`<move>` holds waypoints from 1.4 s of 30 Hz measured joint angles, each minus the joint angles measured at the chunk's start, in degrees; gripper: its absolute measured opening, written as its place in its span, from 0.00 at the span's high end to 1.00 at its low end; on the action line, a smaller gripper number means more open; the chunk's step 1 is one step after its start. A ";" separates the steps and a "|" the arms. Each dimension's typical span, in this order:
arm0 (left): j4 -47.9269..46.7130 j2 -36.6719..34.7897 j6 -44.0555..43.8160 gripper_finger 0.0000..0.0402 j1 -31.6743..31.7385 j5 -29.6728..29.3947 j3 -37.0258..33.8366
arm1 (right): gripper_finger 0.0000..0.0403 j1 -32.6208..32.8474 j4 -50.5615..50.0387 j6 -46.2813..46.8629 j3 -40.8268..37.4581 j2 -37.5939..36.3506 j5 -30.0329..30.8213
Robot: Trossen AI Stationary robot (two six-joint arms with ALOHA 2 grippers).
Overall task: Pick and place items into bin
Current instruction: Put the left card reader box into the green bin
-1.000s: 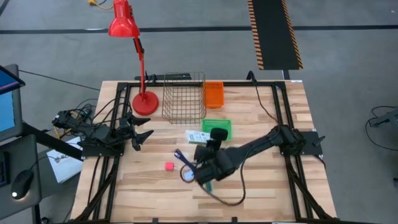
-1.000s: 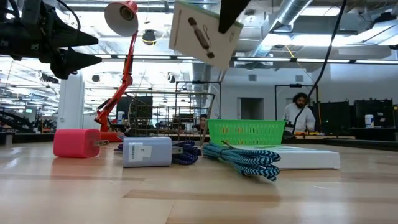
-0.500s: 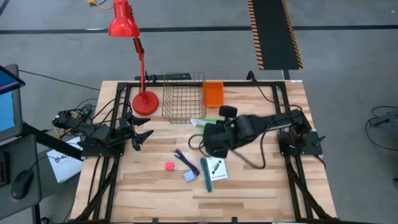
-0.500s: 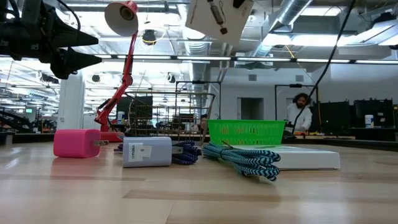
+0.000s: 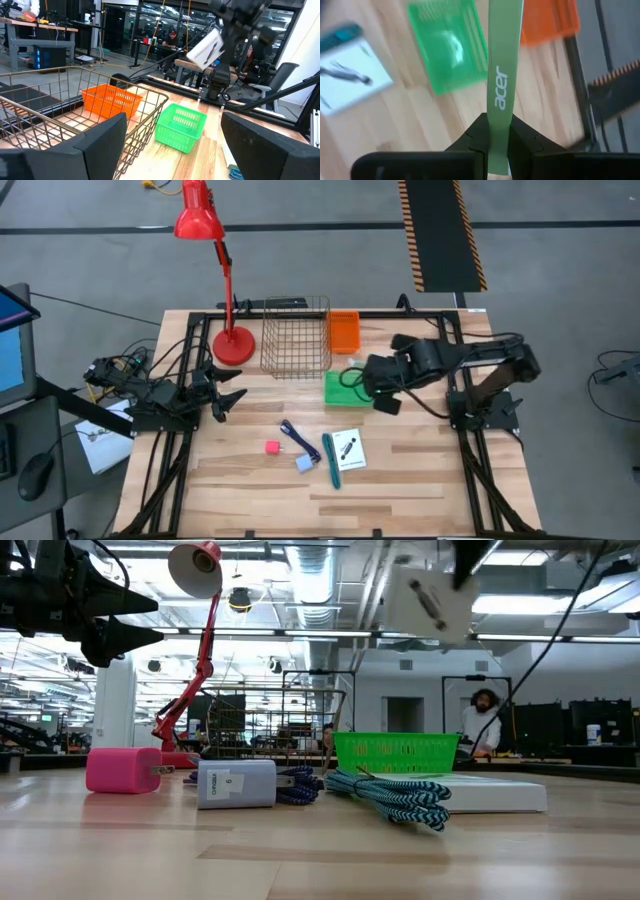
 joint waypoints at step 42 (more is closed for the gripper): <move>0.00 -0.02 0.02 0.22 0.01 -0.01 0.01 | 0.91 -3.85 18.62 -16.93 -9.13 8.28 -9.12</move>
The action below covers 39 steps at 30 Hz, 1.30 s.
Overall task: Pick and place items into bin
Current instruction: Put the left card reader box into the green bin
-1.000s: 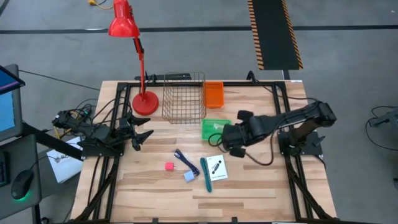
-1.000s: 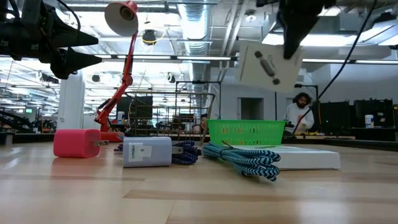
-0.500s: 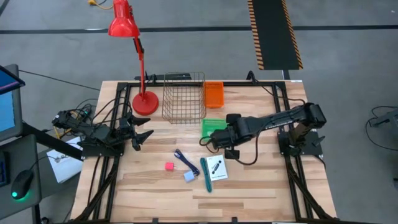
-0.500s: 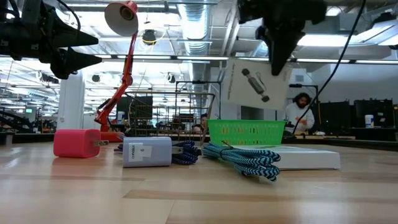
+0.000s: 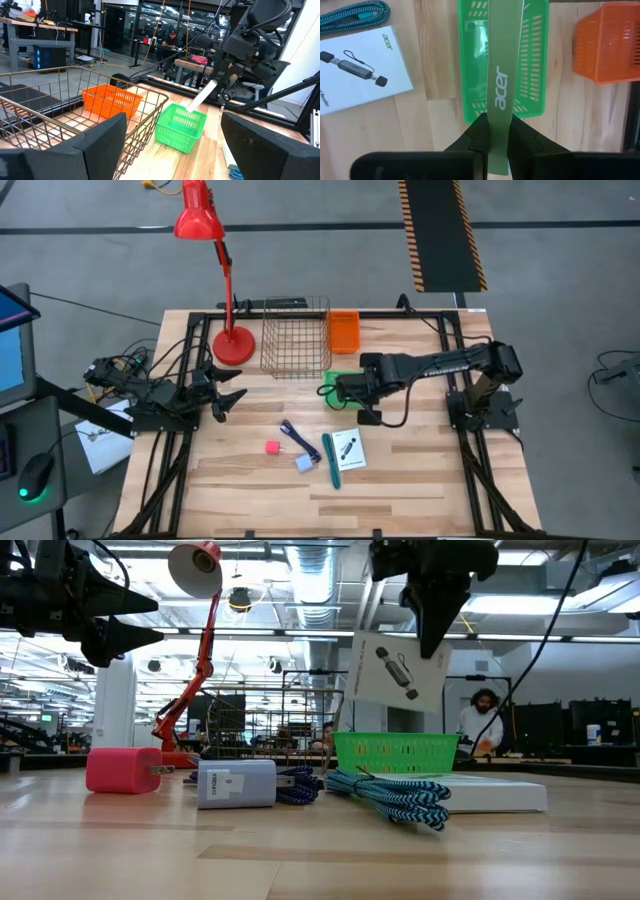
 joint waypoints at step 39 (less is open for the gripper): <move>0.00 0.00 0.00 0.22 -0.02 0.00 0.01 | 0.82 -1.80 0.46 -4.16 0.00 0.02 -1.35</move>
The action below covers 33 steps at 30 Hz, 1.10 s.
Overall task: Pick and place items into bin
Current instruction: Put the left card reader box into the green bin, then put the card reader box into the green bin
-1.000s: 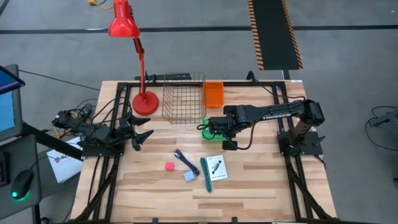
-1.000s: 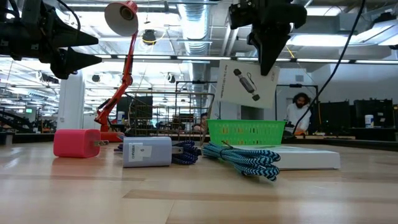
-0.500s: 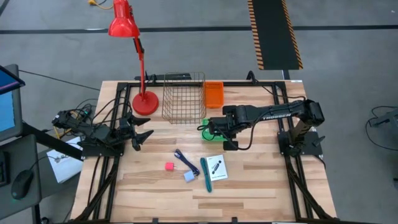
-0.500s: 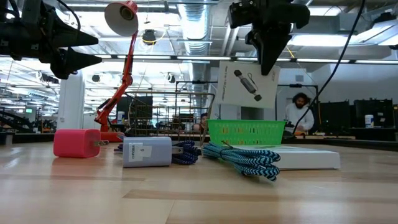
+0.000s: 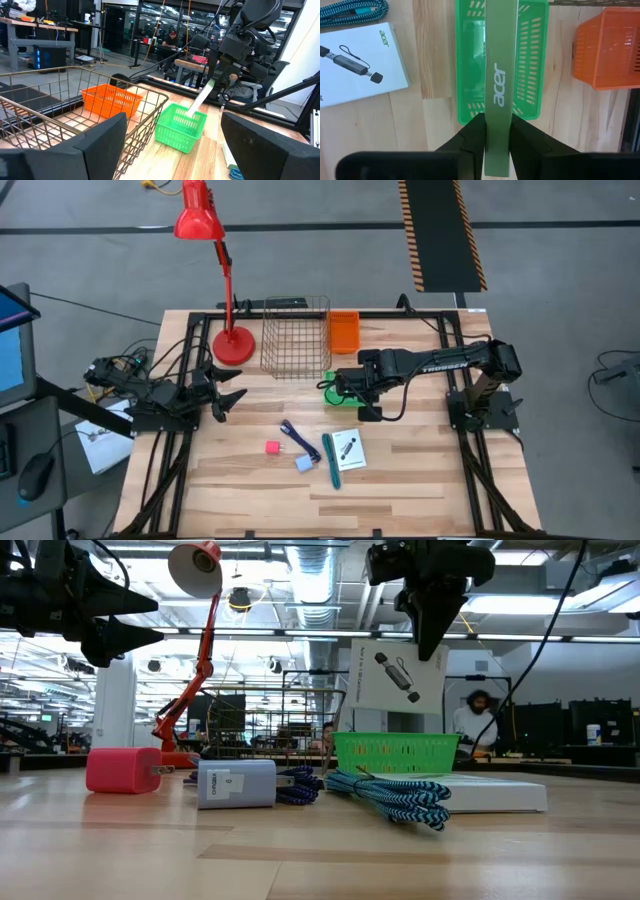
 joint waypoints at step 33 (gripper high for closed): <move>-0.01 0.00 -0.02 0.22 0.02 0.02 0.00 | 0.58 8.90 2.30 19.24 0.02 -0.11 -4.79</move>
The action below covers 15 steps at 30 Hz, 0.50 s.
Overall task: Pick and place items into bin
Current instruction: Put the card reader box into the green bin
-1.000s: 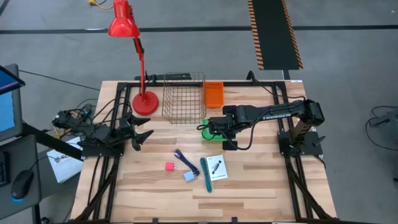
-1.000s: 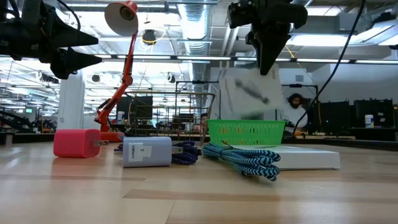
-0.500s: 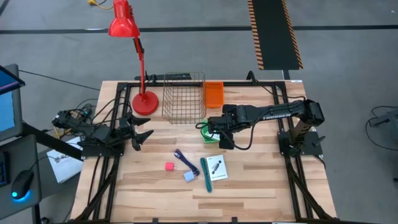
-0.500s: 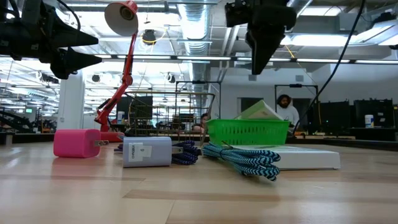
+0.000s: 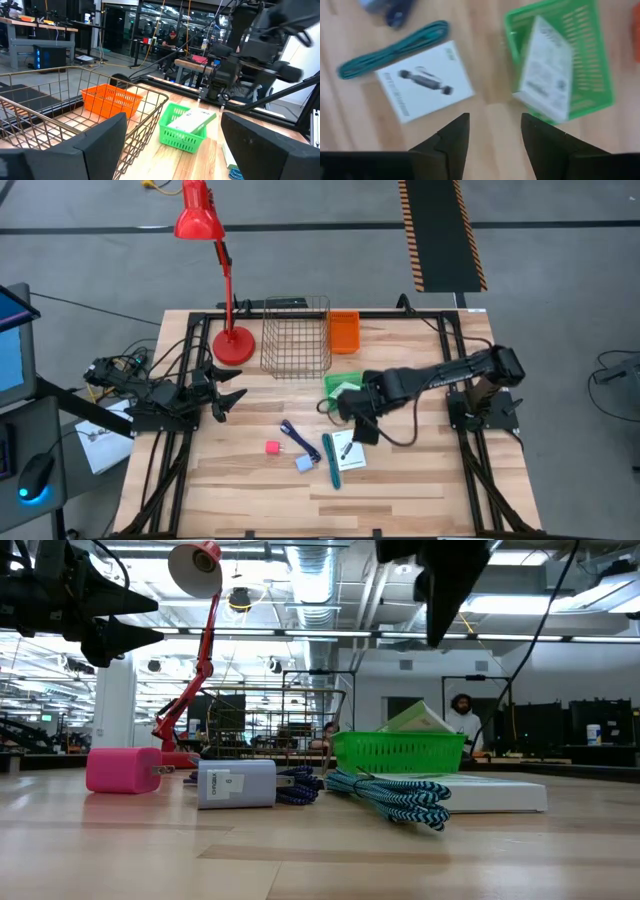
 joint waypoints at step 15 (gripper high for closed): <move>0.01 0.01 0.01 0.22 0.00 0.00 -0.02 | 0.61 17.53 13.61 14.29 -4.73 0.90 11.67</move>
